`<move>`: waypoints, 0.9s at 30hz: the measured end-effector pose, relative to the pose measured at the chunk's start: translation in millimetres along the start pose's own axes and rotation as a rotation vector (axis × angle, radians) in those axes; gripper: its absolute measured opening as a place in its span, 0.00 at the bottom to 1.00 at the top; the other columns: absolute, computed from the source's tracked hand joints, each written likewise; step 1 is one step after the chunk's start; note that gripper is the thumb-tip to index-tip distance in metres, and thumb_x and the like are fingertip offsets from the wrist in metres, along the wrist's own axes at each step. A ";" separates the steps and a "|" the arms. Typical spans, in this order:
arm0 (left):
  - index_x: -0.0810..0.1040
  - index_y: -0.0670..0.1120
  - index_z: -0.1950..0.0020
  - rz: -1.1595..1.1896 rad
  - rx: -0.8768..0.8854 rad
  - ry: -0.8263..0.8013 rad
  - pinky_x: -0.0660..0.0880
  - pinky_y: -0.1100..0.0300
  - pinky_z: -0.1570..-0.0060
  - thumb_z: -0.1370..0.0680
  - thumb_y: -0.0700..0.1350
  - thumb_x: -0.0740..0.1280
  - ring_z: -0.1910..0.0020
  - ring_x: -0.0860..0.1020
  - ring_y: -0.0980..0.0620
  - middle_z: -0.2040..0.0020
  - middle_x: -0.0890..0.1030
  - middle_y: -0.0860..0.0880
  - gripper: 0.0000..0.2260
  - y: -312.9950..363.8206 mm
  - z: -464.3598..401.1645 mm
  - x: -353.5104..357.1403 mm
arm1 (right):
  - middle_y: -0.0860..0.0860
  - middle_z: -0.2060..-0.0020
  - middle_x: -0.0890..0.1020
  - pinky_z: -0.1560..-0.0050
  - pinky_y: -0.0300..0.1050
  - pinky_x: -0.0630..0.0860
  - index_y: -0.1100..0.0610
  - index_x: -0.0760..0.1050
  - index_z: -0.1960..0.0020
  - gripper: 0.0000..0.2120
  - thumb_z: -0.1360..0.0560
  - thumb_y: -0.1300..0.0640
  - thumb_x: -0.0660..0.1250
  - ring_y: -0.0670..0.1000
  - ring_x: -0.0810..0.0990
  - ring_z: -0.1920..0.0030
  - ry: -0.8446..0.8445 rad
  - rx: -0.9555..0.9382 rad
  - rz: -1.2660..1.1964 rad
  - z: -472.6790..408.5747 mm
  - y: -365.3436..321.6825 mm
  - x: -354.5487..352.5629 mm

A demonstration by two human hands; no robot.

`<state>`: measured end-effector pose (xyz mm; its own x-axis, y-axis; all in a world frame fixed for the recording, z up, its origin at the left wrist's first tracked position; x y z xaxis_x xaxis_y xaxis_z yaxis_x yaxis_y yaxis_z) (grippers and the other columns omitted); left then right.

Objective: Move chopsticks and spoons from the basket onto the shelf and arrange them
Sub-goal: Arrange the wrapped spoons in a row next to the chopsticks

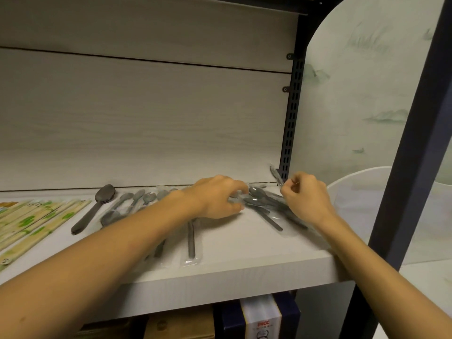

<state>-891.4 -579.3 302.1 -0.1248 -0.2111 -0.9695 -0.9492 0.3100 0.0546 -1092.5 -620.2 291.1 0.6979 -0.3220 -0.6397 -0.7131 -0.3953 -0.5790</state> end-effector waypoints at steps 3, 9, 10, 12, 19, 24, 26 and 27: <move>0.72 0.56 0.33 -0.061 0.065 -0.007 0.71 0.54 0.48 0.23 0.54 0.66 0.40 0.73 0.49 0.39 0.76 0.51 0.18 11.1 -16.5 0.5 | 0.49 0.70 0.76 0.61 0.44 0.67 0.54 0.71 0.65 0.10 0.25 0.58 0.62 0.56 0.74 0.62 -0.003 0.005 -0.019 1.1 1.3 -1.9; 0.79 0.50 0.43 -0.195 0.187 0.054 0.68 0.58 0.57 0.21 0.48 0.65 0.45 0.76 0.47 0.44 0.80 0.50 0.09 13.2 -36.1 12.0 | 0.46 0.70 0.77 0.62 0.43 0.66 0.53 0.72 0.66 0.09 0.26 0.59 0.64 0.52 0.74 0.64 0.055 -0.009 -0.024 0.9 2.7 -7.8; 0.80 0.49 0.44 -0.183 0.202 0.076 0.69 0.58 0.57 0.21 0.47 0.65 0.46 0.76 0.48 0.45 0.80 0.51 0.08 11.1 -35.9 11.4 | 0.46 0.70 0.78 0.62 0.42 0.66 0.53 0.73 0.65 0.09 0.26 0.59 0.64 0.52 0.75 0.64 0.067 -0.012 -0.022 0.9 2.5 -8.5; 0.81 0.48 0.46 -0.121 0.227 0.119 0.73 0.57 0.54 0.22 0.44 0.65 0.48 0.77 0.48 0.46 0.81 0.51 0.07 3.4 -32.8 6.4 | 0.47 0.70 0.78 0.65 0.41 0.66 0.54 0.74 0.65 0.09 0.26 0.59 0.64 0.51 0.75 0.65 0.082 -0.015 -0.028 -0.3 0.3 -10.0; 0.82 0.44 0.52 -0.011 0.336 0.289 0.77 0.52 0.56 0.24 0.39 0.69 0.57 0.79 0.46 0.53 0.79 0.47 0.04 -55.6 -9.4 -13.0 | 0.49 0.69 0.80 0.62 0.41 0.69 0.54 0.76 0.64 0.08 0.26 0.58 0.66 0.49 0.76 0.65 -0.007 -0.010 -0.035 -1.2 -16.7 -6.6; 0.83 0.43 0.50 0.028 0.327 0.327 0.76 0.59 0.56 0.24 0.38 0.70 0.58 0.78 0.52 0.52 0.80 0.49 0.05 -92.2 11.6 -22.3 | 0.48 0.65 0.83 0.63 0.34 0.72 0.53 0.79 0.61 0.06 0.25 0.58 0.66 0.47 0.80 0.61 -0.082 -0.077 -0.043 2.5 -34.1 0.2; 0.83 0.43 0.50 0.029 0.302 0.312 0.75 0.61 0.55 0.24 0.38 0.70 0.58 0.78 0.52 0.53 0.80 0.49 0.05 -104.6 15.2 -21.2 | 0.48 0.64 0.83 0.66 0.28 0.71 0.54 0.79 0.60 0.06 0.25 0.58 0.67 0.46 0.80 0.62 -0.153 -0.095 -0.046 6.1 -41.2 7.4; 0.83 0.43 0.50 0.032 0.284 0.308 0.76 0.60 0.55 0.25 0.38 0.70 0.58 0.78 0.52 0.53 0.80 0.49 0.05 -109.7 15.7 -20.4 | 0.48 0.64 0.83 0.67 0.27 0.71 0.54 0.79 0.60 0.06 0.25 0.59 0.67 0.46 0.79 0.63 -0.172 -0.099 -0.036 8.2 -43.9 11.2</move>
<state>-780.2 -594.5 312.1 -0.2749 -0.4511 -0.8491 -0.8314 0.5551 -0.0258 -1053.9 -599.4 305.3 0.6952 -0.1576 -0.7013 -0.6717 -0.4897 -0.5559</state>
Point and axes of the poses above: each hand's wrist, its own z-axis away from the middle knuckle, its own x-axis out of the palm, y = z × x, the point moved 2 cm from there along -z, towards the middle knuckle
